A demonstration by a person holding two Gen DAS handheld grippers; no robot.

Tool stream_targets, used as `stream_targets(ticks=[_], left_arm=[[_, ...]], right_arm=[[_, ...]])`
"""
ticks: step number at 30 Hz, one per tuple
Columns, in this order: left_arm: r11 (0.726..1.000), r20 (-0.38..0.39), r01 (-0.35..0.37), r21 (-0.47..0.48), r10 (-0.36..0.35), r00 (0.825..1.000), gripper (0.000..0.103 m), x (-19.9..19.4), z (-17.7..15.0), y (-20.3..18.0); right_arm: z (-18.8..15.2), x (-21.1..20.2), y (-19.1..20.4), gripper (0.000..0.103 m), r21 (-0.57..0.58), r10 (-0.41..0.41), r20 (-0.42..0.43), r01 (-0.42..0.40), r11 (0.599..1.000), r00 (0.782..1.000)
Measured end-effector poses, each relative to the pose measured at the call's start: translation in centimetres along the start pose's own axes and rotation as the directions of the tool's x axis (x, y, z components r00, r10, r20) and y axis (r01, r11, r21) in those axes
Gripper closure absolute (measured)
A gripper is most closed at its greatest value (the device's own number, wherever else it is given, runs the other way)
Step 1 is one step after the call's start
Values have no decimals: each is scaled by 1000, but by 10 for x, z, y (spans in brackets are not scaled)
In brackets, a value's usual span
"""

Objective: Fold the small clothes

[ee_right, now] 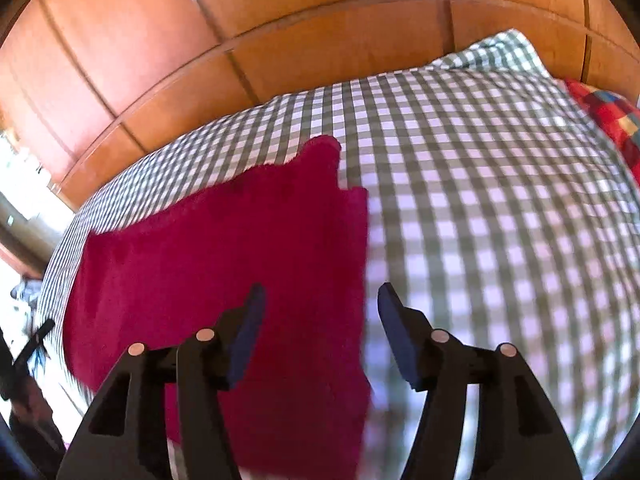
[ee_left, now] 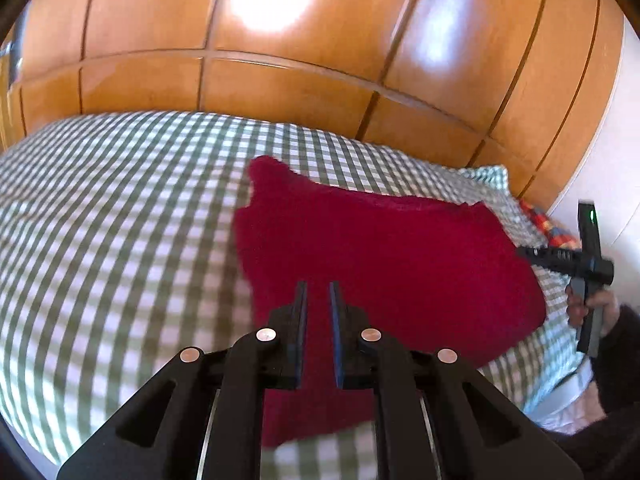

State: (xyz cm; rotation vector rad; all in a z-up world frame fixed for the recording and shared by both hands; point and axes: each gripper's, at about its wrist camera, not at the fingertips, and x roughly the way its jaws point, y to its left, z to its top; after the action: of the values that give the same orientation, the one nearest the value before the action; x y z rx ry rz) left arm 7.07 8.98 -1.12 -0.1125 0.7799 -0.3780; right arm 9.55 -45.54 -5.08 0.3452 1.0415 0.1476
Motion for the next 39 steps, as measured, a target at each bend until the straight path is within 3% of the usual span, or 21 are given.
stream_targets(ticks=[1, 2, 3, 5, 6, 16, 24, 25, 28, 33, 39], left_arm=[[1000, -6, -17, 10, 17, 1000, 95, 5, 2, -5], [999, -14, -42, 19, 42, 999, 95, 11, 5, -10], [997, -26, -69, 33, 69, 997, 95, 18, 8, -16], [993, -25, -99, 58, 100, 995, 95, 25, 11, -26], [992, -25, -107, 65, 108, 994, 95, 27, 11, -28], [980, -87, -179, 89, 187, 979, 95, 49, -6, -30], [972, -70, -215, 92, 221, 973, 95, 45, -7, -31], [972, -68, -218, 93, 224, 972, 95, 45, -7, -31], [969, -58, -225, 98, 231, 971, 95, 42, -5, -32], [966, -42, -237, 102, 242, 969, 95, 40, 1, -30], [959, -32, -256, 122, 261, 965, 95, 43, 12, -30]], right_arm=[[3, 6, 3, 55, -1, -15, -7, 15, 1000, 1000], [4, 11, 5, 74, -8, -38, -13, 38, 999, 999], [5, 12, 8, 83, -20, -51, -8, 51, 998, 999], [4, 11, 14, 94, -59, -69, 14, 70, 996, 997], [2, 8, 16, 94, -69, -81, 27, 83, 994, 996], [-13, 21, -4, 95, -4, -102, 59, 103, 995, 993], [-7, 19, -2, 94, 13, -98, 46, 97, 995, 994], [-6, 17, -2, 92, 12, -91, 45, 91, 996, 995], [0, 7, -3, 66, 26, -84, 64, 83, 996, 994], [20, 0, 3, 55, 17, -38, 89, 37, 999, 995], [41, 22, 19, 55, -34, -55, 85, 59, 998, 995]])
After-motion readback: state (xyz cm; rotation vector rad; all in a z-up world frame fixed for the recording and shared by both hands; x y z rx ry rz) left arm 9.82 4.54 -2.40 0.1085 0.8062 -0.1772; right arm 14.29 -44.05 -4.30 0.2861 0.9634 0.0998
